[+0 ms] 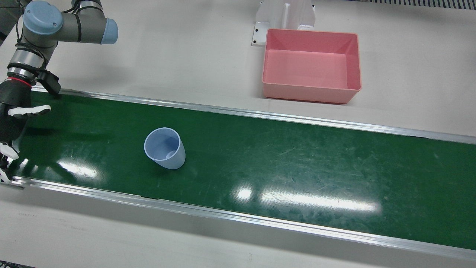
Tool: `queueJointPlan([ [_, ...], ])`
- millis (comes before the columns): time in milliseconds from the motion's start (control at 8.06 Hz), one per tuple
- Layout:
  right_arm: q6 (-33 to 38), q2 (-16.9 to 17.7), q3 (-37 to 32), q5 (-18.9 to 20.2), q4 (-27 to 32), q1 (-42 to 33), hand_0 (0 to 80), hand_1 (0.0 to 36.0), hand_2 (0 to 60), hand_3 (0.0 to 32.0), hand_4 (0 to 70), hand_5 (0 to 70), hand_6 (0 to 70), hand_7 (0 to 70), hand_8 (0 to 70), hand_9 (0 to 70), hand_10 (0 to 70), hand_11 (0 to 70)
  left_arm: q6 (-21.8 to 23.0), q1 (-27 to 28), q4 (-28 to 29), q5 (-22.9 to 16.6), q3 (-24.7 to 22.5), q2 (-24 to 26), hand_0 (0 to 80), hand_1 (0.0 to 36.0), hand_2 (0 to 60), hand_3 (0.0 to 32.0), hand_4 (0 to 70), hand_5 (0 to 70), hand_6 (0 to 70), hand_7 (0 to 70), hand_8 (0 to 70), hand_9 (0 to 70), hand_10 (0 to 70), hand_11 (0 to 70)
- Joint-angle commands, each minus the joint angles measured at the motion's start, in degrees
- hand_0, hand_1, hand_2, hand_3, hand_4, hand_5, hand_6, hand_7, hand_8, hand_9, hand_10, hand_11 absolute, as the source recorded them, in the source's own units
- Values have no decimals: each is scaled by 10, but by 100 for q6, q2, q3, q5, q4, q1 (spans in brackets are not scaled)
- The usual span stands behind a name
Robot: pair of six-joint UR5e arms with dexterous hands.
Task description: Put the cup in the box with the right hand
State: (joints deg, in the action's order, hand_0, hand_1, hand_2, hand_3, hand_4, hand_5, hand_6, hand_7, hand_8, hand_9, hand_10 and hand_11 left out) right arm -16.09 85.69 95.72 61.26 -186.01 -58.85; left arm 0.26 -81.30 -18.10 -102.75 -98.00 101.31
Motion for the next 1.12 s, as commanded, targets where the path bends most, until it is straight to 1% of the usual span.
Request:
queueJointPlan([
  [0,0,0,26,8,-6,-12,516,50,0,320,368,57,50,395,165,214,79,118,0,0,0,0,0,3,0,0,0,0,0,0,0,0,0,0,0,0],
  [372,0,26,26,17,-6,-3,516,52,0,320,368,57,50,395,164,214,79,118,0,0,0,0,0,-6,0,0,0,0,0,0,0,0,0,0,0,0],
  [496,0,26,26,26,-93,-3,520,55,0,320,372,57,50,396,164,214,78,117,0,0,0,0,0,2,0,0,0,0,0,0,0,0,0,0,0,0],
  [745,0,9,26,26,-138,5,554,93,0,320,369,67,52,396,164,215,75,116,0,0,0,0,0,3,0,0,0,0,0,0,0,0,0,0,0,0],
  [993,0,0,34,26,-138,5,536,74,0,320,354,62,49,391,162,212,73,112,0,0,0,0,0,3,0,0,0,0,0,0,0,0,0,0,0,0],
])
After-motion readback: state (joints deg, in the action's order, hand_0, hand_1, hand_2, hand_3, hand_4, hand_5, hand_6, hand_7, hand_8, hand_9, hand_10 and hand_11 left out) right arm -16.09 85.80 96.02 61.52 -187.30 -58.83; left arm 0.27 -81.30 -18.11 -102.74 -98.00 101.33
